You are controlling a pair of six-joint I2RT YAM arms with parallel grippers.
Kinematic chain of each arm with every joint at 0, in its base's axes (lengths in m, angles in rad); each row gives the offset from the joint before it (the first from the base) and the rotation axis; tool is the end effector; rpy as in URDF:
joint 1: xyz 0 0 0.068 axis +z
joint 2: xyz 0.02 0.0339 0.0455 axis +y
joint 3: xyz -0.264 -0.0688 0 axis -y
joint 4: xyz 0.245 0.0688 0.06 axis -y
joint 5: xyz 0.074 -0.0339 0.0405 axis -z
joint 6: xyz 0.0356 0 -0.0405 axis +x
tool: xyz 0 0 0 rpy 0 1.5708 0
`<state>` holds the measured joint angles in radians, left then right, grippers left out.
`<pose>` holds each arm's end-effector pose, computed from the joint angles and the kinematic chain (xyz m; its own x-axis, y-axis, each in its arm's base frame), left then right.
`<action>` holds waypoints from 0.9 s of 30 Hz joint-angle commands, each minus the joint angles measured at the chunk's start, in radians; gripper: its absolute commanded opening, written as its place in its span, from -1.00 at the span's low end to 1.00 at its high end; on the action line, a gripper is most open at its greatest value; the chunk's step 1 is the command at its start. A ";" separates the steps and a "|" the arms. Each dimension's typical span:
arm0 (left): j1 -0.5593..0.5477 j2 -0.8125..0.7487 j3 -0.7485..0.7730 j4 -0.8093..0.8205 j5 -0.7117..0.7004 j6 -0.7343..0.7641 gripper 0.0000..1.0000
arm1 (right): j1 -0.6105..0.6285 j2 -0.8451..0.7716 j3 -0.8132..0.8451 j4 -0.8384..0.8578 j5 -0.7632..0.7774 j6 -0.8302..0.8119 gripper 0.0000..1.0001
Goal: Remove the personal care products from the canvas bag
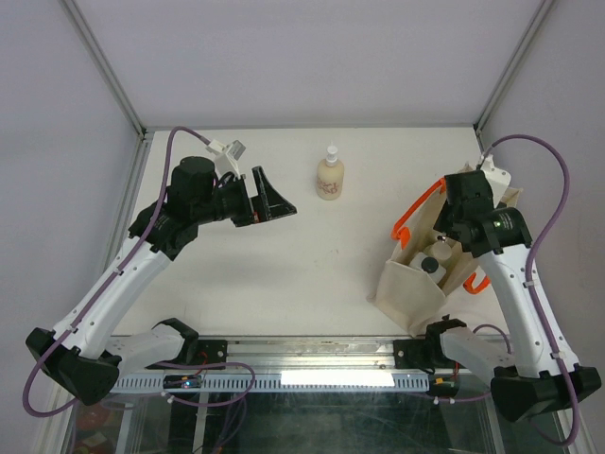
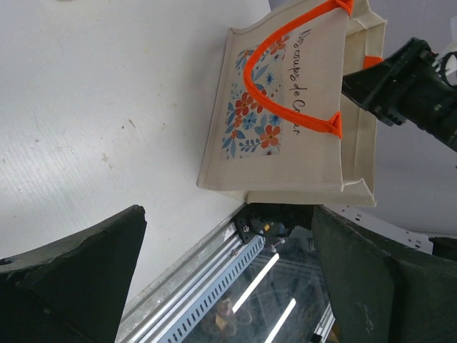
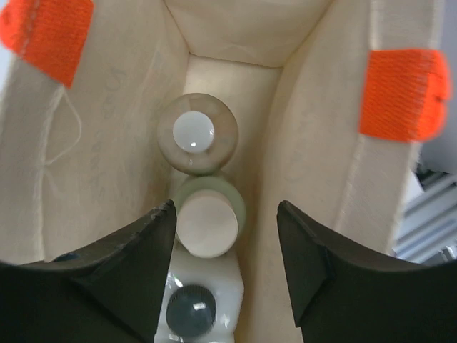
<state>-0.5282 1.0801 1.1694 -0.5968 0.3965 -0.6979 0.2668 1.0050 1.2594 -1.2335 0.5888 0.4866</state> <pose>0.1897 -0.1266 0.3760 -0.8077 -0.2150 -0.5490 0.3098 0.6375 -0.7054 0.1579 0.0227 0.3701 -0.6705 0.2199 -0.7086 0.4447 0.8836 -0.1466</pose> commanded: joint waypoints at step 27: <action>0.007 0.091 0.071 0.019 0.031 0.044 0.98 | -0.122 -0.229 -0.758 1.151 -0.055 -0.283 0.14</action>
<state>-0.5282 1.1790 1.2022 -0.6056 0.4030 -0.6647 0.1547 0.7643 0.5087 -0.2256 0.5152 0.2218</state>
